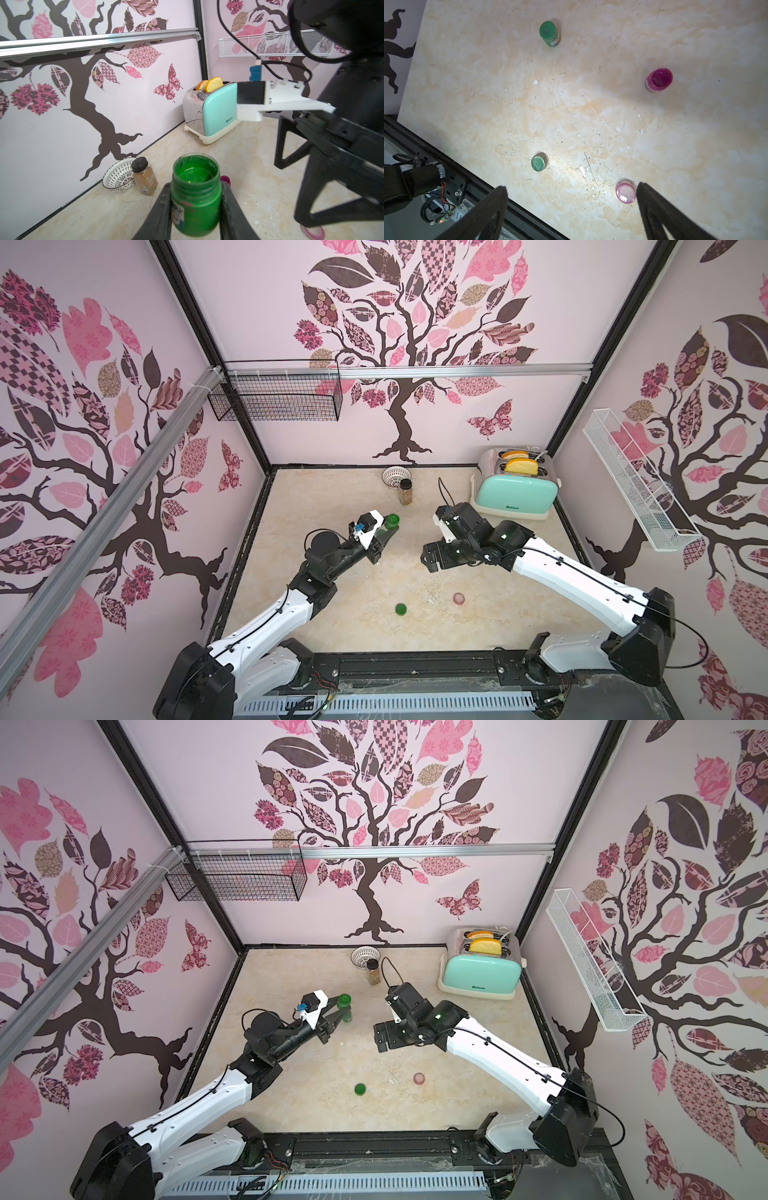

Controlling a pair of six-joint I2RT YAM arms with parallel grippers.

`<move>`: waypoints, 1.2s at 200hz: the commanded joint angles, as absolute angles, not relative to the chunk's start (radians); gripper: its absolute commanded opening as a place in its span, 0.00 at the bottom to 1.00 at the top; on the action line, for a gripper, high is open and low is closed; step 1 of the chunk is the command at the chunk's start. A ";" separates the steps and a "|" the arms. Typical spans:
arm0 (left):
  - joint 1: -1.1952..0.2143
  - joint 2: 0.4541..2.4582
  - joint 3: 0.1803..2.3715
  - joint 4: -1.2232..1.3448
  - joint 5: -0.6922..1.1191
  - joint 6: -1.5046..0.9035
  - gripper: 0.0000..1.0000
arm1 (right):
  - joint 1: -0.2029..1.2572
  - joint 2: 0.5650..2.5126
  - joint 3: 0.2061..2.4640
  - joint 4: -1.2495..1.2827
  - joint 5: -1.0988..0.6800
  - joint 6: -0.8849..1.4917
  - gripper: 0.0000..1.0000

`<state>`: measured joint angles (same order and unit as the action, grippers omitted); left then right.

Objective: Close the paint jar lid
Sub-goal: Pick up the lid from the center of the board.

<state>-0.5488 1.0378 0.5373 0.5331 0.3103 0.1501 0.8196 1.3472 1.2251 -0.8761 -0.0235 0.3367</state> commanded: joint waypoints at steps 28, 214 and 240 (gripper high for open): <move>-0.514 1.016 0.531 0.565 0.289 0.132 0.17 | 0.899 1.400 1.227 -0.831 0.020 0.308 0.99; -0.506 0.987 0.523 0.533 0.190 0.170 0.17 | 1.156 1.661 1.277 -0.870 0.118 0.412 0.78; -0.502 0.985 0.523 0.520 0.131 0.170 0.17 | 1.173 1.703 1.268 -0.813 0.091 0.432 0.77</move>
